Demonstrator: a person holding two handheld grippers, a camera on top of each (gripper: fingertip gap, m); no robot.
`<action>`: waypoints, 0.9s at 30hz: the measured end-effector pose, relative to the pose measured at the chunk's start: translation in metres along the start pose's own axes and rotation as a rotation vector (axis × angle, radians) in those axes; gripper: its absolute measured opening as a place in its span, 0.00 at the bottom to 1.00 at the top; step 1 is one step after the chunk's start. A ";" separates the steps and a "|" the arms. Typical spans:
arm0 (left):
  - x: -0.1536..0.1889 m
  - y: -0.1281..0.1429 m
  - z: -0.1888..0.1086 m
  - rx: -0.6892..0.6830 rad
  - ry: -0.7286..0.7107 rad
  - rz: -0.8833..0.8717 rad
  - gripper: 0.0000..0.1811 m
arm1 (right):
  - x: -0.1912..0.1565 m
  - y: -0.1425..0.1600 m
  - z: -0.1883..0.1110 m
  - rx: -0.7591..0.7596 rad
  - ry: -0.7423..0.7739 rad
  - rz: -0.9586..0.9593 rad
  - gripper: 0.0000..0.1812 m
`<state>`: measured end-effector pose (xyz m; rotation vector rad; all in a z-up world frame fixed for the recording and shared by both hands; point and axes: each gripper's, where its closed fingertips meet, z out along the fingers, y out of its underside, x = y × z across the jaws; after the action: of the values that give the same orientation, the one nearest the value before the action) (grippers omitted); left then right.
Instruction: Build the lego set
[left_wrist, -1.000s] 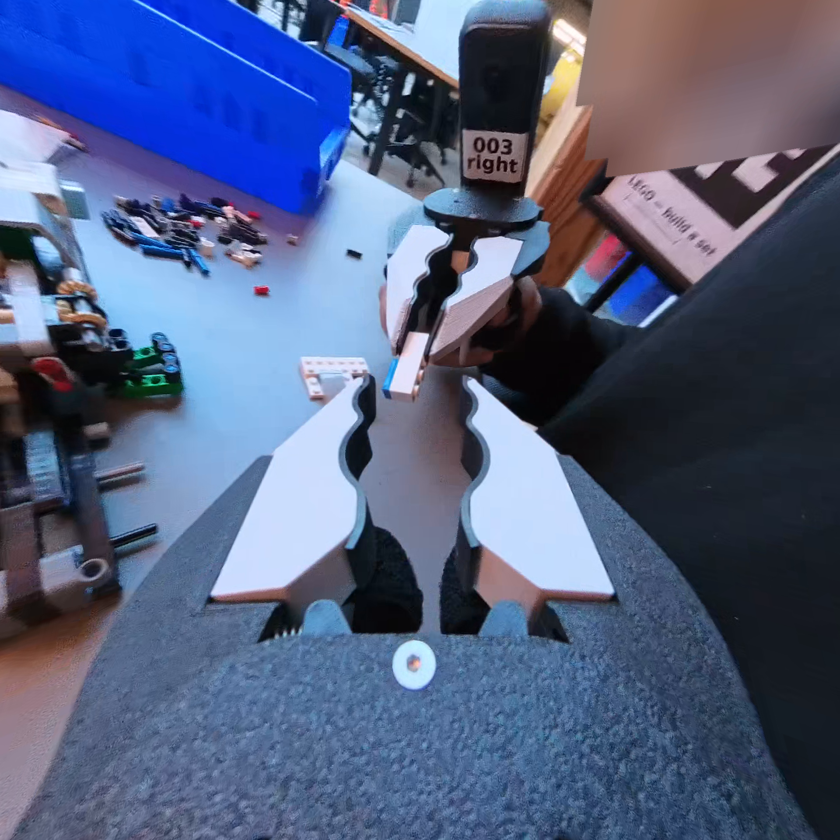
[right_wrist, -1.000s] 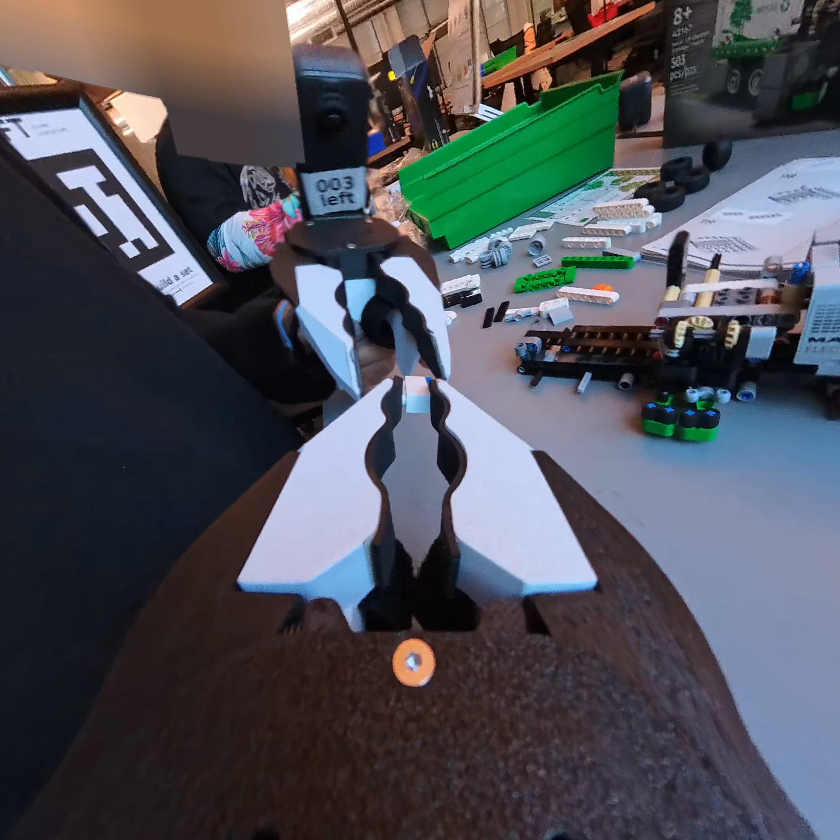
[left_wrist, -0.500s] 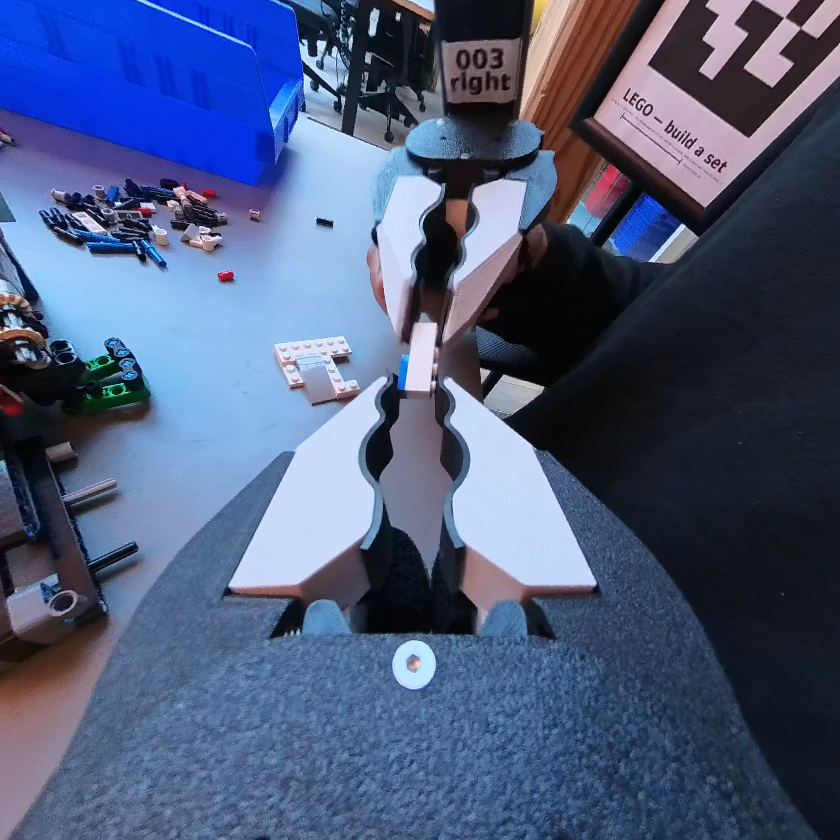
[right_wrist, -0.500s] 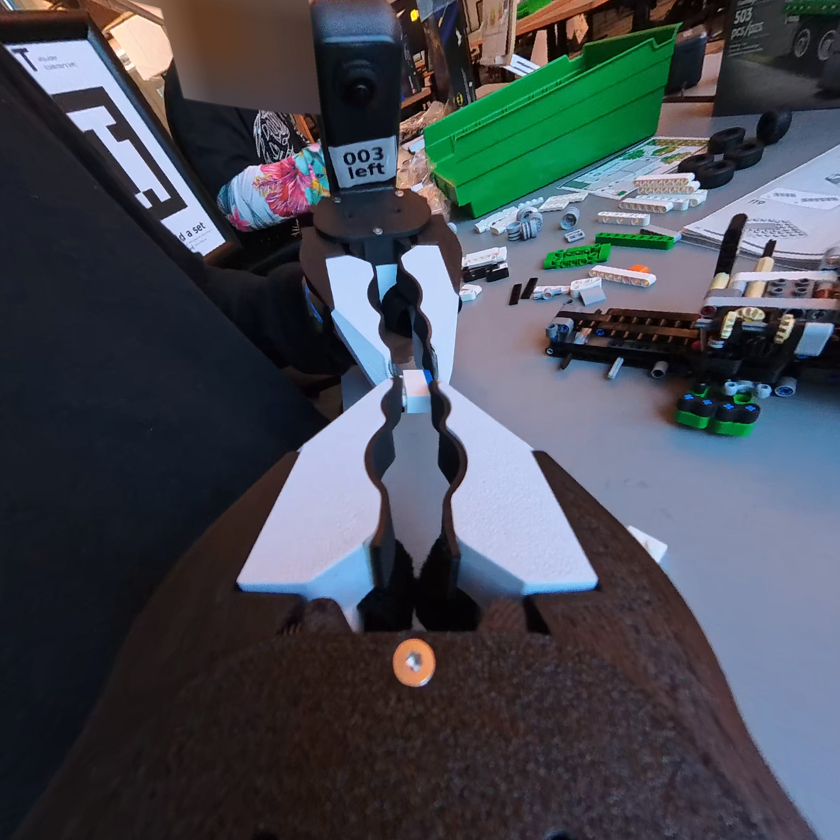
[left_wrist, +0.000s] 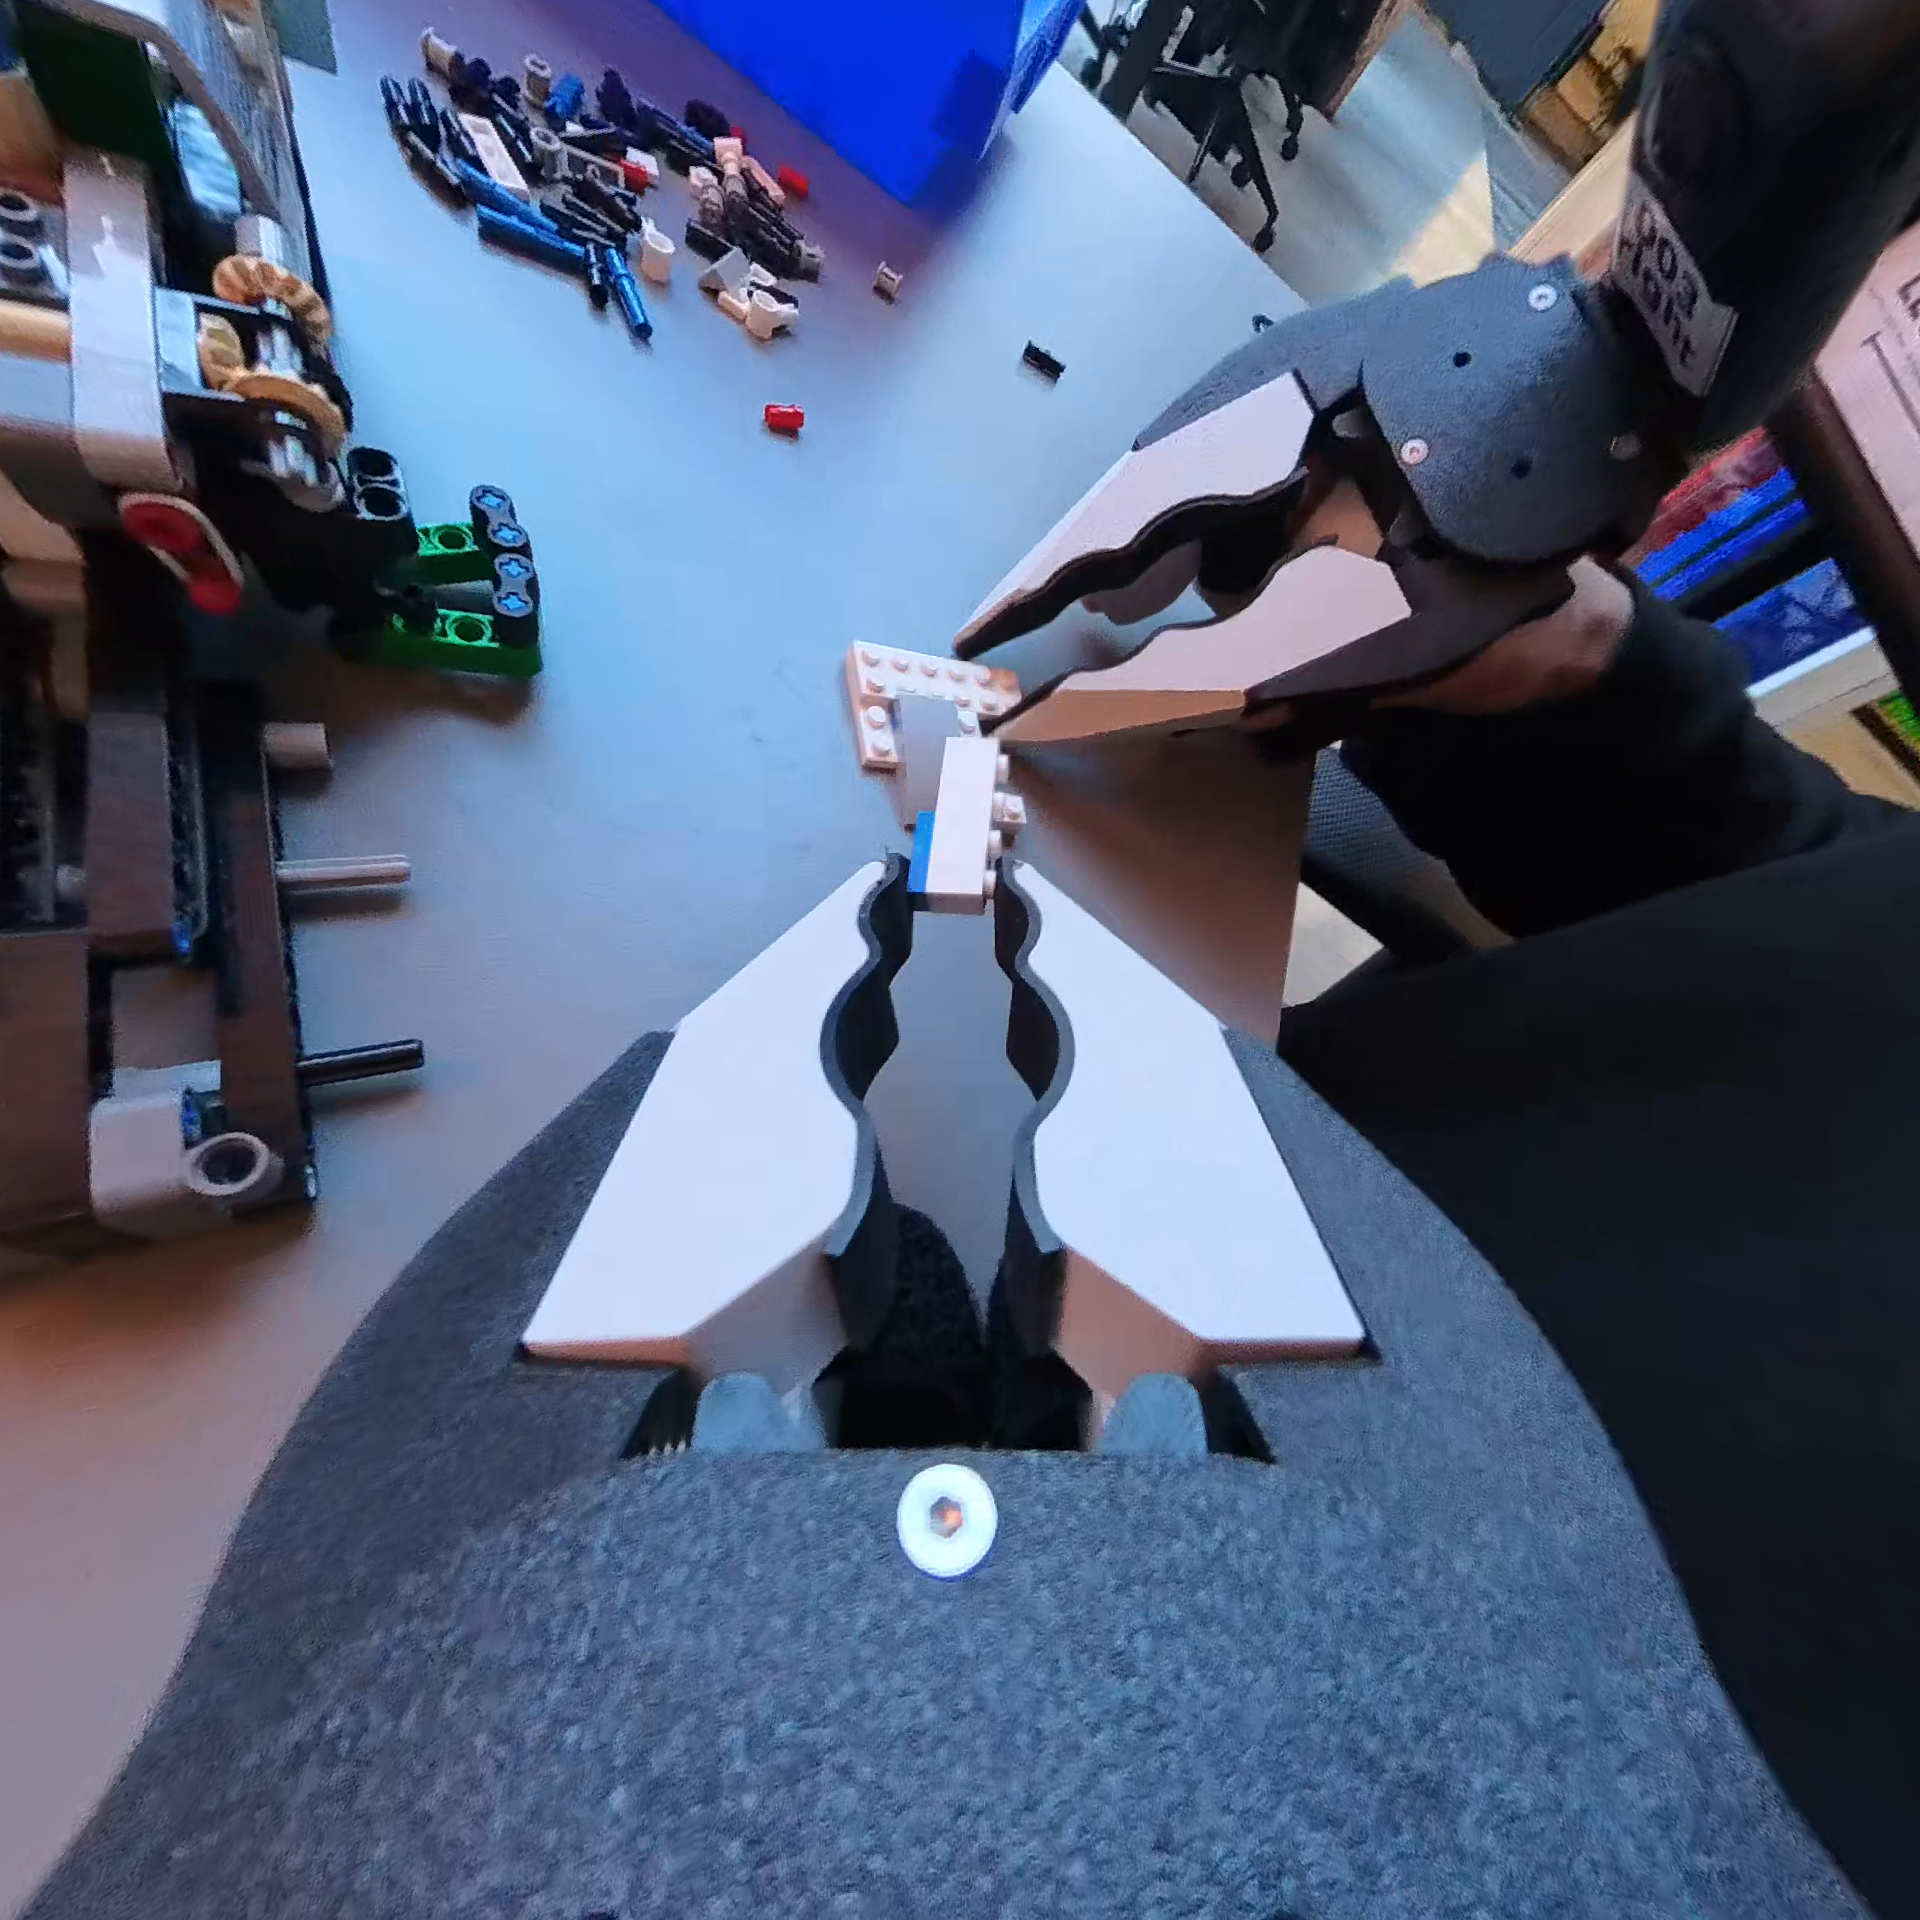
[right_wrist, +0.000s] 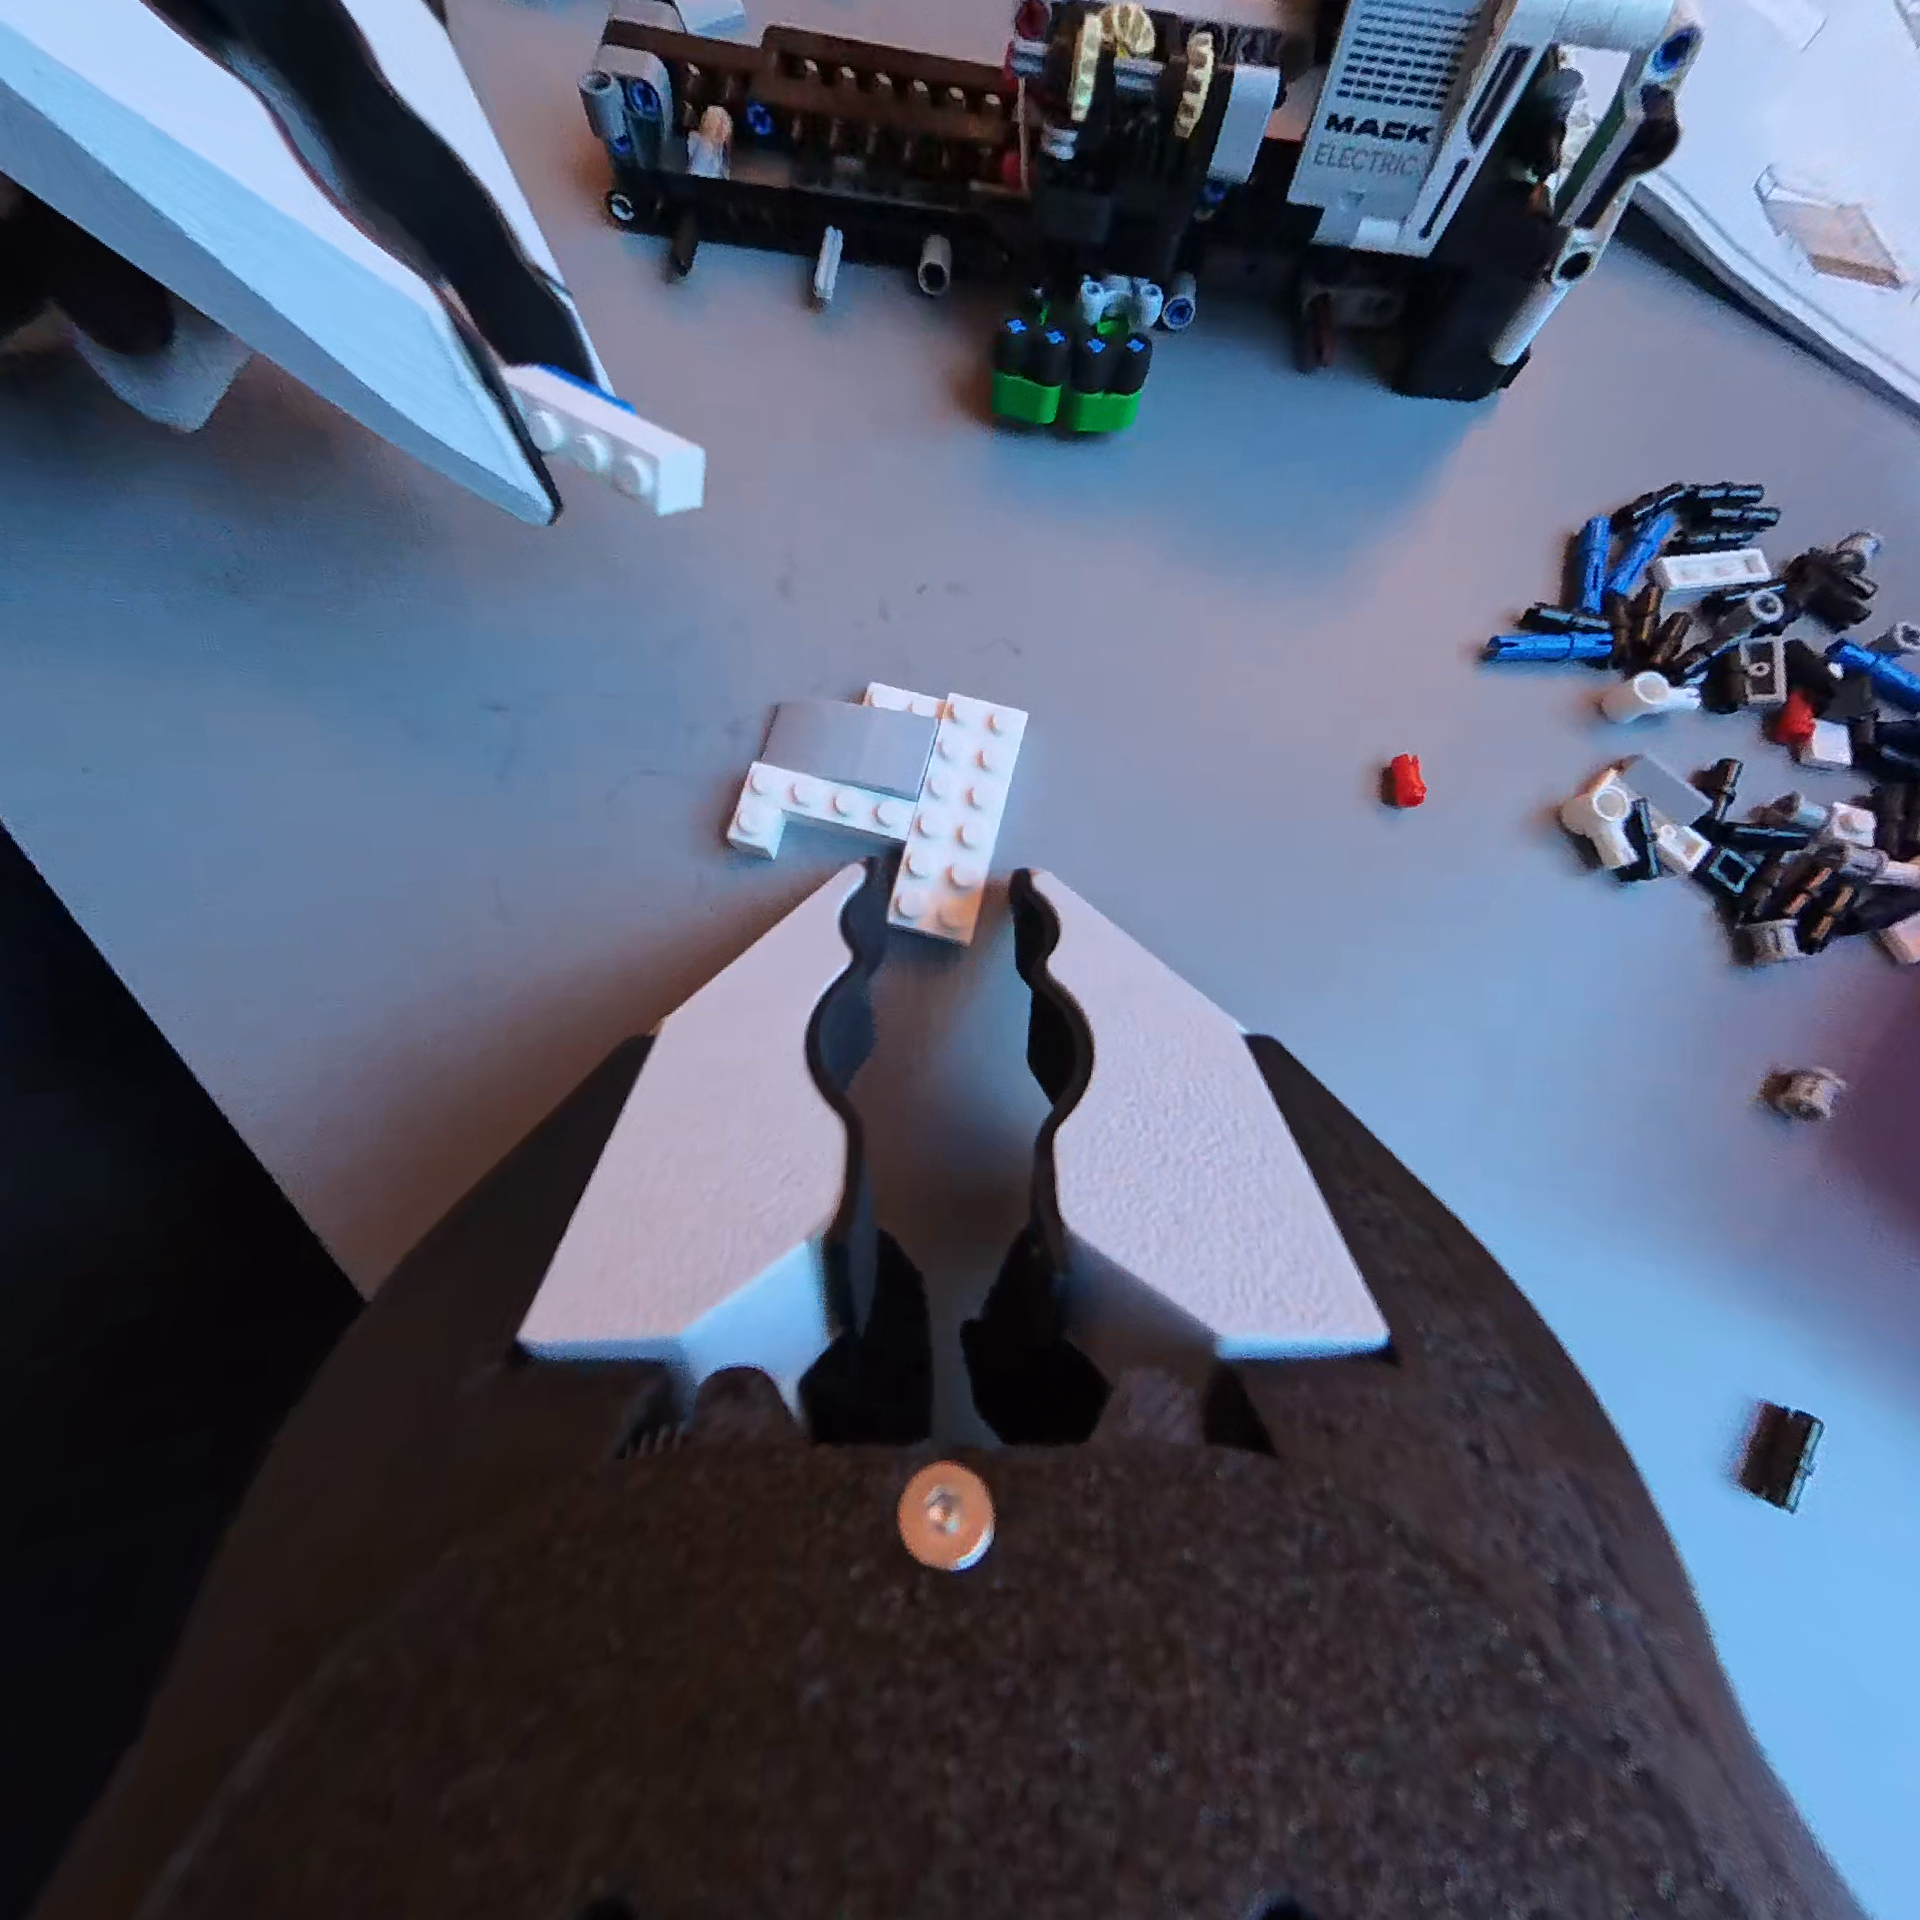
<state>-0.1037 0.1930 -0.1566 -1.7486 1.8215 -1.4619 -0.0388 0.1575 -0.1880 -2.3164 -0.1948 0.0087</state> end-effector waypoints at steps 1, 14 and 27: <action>0.000 0.000 0.001 0.001 0.007 -0.021 0.08 | 0.000 -0.001 0.001 0.001 0.006 0.006 0.12; 0.008 -0.032 -0.004 0.097 0.152 -0.170 0.08 | 0.001 -0.062 -0.026 0.335 0.308 -0.290 0.09; 0.015 -0.042 -0.009 0.170 0.219 -0.247 0.08 | -0.006 -0.081 -0.036 0.480 0.365 -0.323 0.08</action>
<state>-0.0882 0.1936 -0.1137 -1.8412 1.5606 -1.9105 -0.0537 0.1850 -0.1042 -1.7513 -0.3365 -0.4749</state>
